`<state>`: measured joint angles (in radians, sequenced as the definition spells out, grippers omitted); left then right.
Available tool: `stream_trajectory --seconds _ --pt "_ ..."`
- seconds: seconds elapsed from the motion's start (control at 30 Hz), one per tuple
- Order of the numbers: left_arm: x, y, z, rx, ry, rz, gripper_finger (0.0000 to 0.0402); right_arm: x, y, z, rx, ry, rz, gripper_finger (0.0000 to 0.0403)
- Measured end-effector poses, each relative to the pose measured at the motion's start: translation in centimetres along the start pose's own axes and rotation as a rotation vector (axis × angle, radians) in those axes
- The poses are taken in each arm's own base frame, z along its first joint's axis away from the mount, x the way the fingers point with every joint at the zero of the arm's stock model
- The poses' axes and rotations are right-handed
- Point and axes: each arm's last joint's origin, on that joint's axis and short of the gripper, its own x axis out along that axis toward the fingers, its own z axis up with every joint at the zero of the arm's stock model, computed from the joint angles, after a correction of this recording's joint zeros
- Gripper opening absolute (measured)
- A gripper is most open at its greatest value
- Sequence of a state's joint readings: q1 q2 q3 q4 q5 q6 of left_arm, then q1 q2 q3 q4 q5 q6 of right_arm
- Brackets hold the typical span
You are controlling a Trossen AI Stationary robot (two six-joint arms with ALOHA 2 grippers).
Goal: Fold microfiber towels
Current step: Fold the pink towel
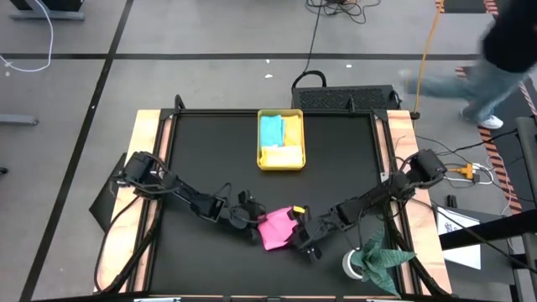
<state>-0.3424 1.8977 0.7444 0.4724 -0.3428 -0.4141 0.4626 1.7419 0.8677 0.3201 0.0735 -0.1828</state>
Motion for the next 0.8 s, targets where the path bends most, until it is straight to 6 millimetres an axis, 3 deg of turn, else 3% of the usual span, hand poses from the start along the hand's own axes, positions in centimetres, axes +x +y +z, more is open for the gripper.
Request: stream_trajectory --seconds 0.3,0.47,0.67,0.8 --pt "-1.3 -0.7 1.0 0.032 -0.029 -0.03 0.0122 0.1 -2.6 -0.4 0.125 -0.009 0.005 0.0003" --pt "-1.5 -0.6 0.0 0.078 0.042 0.028 0.0122 0.0 -4.8 -1.0 0.236 0.001 -0.043 0.0003" --pt "-1.4 -0.5 0.1 0.079 0.008 0.089 0.0122 -0.1 -6.4 -1.5 0.318 0.006 -0.079 0.0003" --pt "-1.4 -0.8 0.7 0.126 -0.049 0.071 0.0122 -0.2 -6.6 -1.6 0.329 -0.01 0.029 0.0002"
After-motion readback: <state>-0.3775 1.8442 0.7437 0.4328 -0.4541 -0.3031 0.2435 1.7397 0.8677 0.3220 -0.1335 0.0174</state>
